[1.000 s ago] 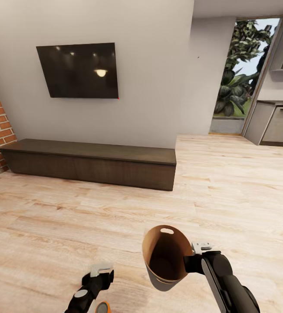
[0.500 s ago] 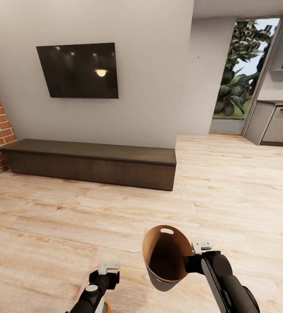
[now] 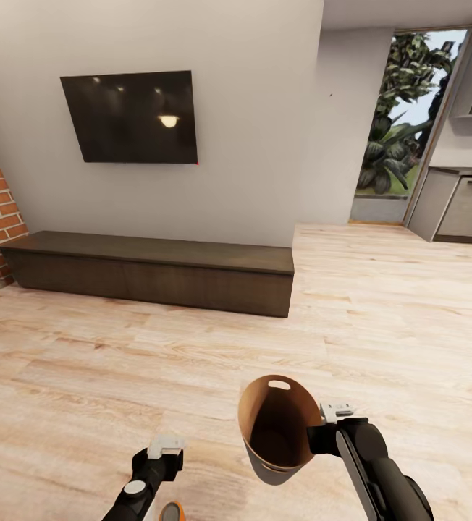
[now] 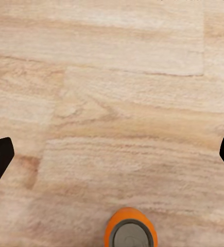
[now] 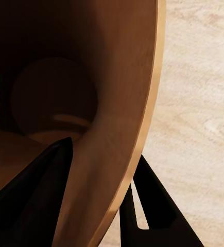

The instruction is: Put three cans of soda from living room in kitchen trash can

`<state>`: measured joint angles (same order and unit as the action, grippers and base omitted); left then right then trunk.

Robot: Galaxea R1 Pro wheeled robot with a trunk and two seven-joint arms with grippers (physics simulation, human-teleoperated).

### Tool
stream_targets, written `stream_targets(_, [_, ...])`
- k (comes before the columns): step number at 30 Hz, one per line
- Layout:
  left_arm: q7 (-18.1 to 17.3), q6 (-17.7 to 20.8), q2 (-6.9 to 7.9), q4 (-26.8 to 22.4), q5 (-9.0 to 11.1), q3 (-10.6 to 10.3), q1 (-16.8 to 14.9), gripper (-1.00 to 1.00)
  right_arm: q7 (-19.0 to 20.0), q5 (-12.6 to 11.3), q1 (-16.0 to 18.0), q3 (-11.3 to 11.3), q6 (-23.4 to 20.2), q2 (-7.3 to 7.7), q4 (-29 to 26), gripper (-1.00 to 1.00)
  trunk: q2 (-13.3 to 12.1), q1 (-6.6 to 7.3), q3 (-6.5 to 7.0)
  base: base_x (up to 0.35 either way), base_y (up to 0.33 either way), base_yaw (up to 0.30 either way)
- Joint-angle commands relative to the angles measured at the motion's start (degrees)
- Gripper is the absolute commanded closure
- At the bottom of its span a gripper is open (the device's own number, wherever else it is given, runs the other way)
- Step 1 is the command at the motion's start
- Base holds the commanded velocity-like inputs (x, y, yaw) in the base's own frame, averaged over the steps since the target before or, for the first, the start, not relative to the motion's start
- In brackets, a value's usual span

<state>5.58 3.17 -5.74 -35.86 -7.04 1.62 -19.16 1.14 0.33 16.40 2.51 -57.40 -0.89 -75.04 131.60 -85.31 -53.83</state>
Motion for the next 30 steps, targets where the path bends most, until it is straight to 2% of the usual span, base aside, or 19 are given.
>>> stream_targets(1, [-0.01, -0.08, 0.01, 0.04, 0.0, 0.01, 0.0, -1.0, 0.0, -0.86, 0.03, 0.03, 0.01, 0.0, -0.02, 1.0, 0.0, 0.0, -0.05, 0.0, 0.0, 0.0])
stream_targets(10, [0.0, -0.56, 0.19, 0.15, 0.01, 0.09, 0.0, -1.0, 0.0, -0.85, 0.0, 0.03, 0.01, 0.01, -0.07, 1.0, 0.0, 0.0, -0.75, 0.0, 0.0, 0.0])
stream_targets(15, [0.0, -3.13, 0.36, 0.23, 0.01, 0.18, 0.0, -1.0, 0.0, -0.85, 0.0, 0.04, 0.01, 0.01, -0.1, 1.0, 0.0, 0.0, -1.2, 0.0, 0.0, 0.0])
stream_targets(26, [-0.01, -4.33, 0.83, 0.28, 0.01, 0.22, 0.0, -1.0, -0.01, -0.85, -0.01, 0.04, 0.01, 0.01, -0.11, 1.0, 0.0, 0.0, -2.2, 0.0, 0.0, 0.0])
stream_targets(30, [-0.03, -4.4, 0.83, 2.49, 0.01, 0.12, 0.0, -1.0, -0.02, -0.85, 0.03, 0.02, 0.01, 0.01, -0.11, 1.0, 0.0, 0.0, -2.56, 0.0, 0.0, 0.0])
